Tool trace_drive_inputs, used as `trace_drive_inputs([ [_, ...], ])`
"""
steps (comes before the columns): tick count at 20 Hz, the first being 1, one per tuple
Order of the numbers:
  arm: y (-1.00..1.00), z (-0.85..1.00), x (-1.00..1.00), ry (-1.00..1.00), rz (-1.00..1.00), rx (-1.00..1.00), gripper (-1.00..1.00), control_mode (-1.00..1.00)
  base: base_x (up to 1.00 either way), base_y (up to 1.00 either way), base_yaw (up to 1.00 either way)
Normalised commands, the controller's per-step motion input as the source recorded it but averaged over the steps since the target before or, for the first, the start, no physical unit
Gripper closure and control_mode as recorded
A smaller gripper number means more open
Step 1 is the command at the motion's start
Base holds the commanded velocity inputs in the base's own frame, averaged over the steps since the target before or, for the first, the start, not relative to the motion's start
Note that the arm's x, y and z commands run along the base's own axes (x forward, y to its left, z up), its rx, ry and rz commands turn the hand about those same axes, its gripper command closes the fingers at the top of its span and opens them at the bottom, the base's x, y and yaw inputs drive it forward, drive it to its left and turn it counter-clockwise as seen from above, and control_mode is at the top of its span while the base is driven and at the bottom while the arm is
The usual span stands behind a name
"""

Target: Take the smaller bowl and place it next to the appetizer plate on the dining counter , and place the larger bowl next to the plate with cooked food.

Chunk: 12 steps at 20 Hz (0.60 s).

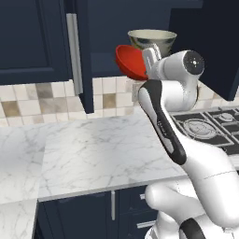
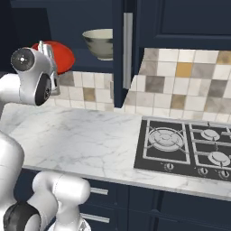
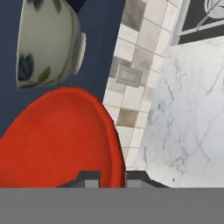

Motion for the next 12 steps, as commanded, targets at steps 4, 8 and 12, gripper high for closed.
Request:
trace_drive_inputs([
  [4,-0.06,-1.00,-1.00,0.17,0.00,-0.13,1.00,-1.00,0.00,0.00,0.00],
  [8,-0.14,-1.00,-1.00,0.05,-0.04,-0.05,1.00,-1.00,0.00,0.00,0.00],
  [12,0.00,0.00,0.00,0.00,0.00,0.00,1.00,1.00,-1.00,0.04,-0.58],
])
